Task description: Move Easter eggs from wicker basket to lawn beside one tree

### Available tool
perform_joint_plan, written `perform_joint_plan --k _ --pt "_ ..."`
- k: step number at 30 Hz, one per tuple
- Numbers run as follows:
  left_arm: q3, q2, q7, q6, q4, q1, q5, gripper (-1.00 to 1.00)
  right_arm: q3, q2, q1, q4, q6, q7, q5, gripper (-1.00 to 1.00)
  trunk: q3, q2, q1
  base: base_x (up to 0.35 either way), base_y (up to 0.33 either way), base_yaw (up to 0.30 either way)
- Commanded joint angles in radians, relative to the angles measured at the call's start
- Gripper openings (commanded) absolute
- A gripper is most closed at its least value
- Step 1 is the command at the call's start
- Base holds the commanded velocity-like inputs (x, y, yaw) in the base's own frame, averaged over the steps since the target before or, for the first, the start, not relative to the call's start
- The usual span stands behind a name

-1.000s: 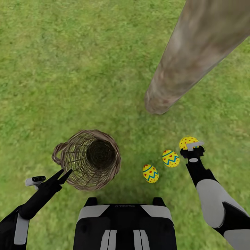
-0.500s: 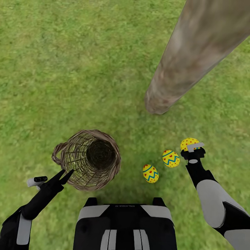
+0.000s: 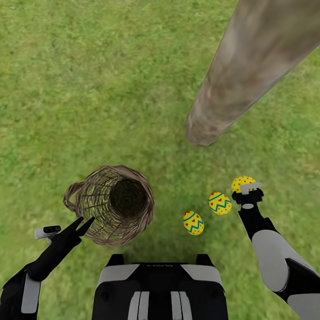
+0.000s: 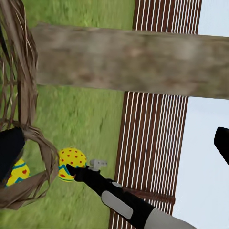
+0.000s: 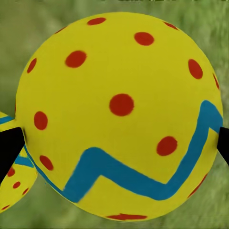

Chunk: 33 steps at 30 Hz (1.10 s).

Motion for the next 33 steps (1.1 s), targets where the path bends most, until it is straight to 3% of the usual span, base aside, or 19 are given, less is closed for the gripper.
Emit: perform_joint_plan --k 1,5,9,12,16,21,22,26,29,32,33 --pt "0.002 -0.001 -0.004 0.011 -0.001 -0.001 -0.002 1.00 -0.005 0.001 -0.001 -0.002 -0.001 -0.003 0.009 -1.00 -0.004 -0.008 0.004 0.000 0.000 0.000" --pt "-0.005 -0.002 0.007 0.021 -0.006 -0.006 0.003 1.00 0.000 0.007 -0.007 0.000 -0.007 0.004 0.005 -1.00 -0.013 -0.028 0.015 0.000 0.000 0.000" --pt "0.018 0.021 -0.014 0.029 -0.013 0.012 -0.016 1.00 0.010 0.030 -0.029 -0.013 -0.015 0.005 0.003 -1.00 -0.013 -0.028 0.015 0.000 0.000 0.000" --pt "0.032 0.011 -0.007 0.046 -0.029 0.014 -0.020 1.00 0.012 0.047 -0.046 -0.013 -0.032 0.004 0.002 -1.00 -0.013 -0.028 0.015 0.000 0.000 0.000" --pt "0.012 0.018 0.016 0.068 -0.052 -0.001 -0.022 1.00 0.012 0.068 -0.069 -0.013 -0.034 0.004 0.002 -1.00 -0.013 -0.028 0.015 0.000 0.000 0.000" --pt "-0.016 -0.005 0.044 0.096 -0.080 -0.029 -0.019 1.00 0.012 0.069 -0.073 -0.013 -0.034 0.004 0.002 -1.00 -0.013 -0.028 0.015 0.000 0.000 0.000" --pt "-0.127 -0.007 0.290 0.213 -0.208 -0.096 -0.020 1.00 0.012 0.069 -0.073 -0.013 -0.034 0.004 0.002 -1.00 -0.013 -0.028 0.015 0.000 0.000 0.000" --pt "-0.189 -0.033 0.428 0.216 -0.208 -0.208 -0.018 1.00 0.011 0.065 -0.073 -0.013 -0.034 0.003 0.002 -1.00 -0.013 -0.028 0.015 0.000 0.000 0.000" --pt "-0.286 -0.064 0.551 0.217 -0.207 -0.300 -0.012 1.00 0.011 0.064 -0.073 -0.013 -0.034 0.000 0.002 -1.00 -0.013 -0.028 0.015 0.000 0.000 0.000" --pt "-0.344 -0.078 0.663 0.218 -0.205 -0.358 0.038 1.00 0.011 0.064 -0.073 -0.013 -0.033 -0.001 0.002 -1.00 -0.013 -0.028 0.015 0.000 0.000 0.000" --pt "-0.373 -0.078 0.723 0.217 -0.205 -0.367 0.086 1.00 0.011 0.064 -0.073 -0.013 -0.032 -0.001 0.002 -1.00 -0.013 -0.028 0.015 0.000 0.000 0.000"
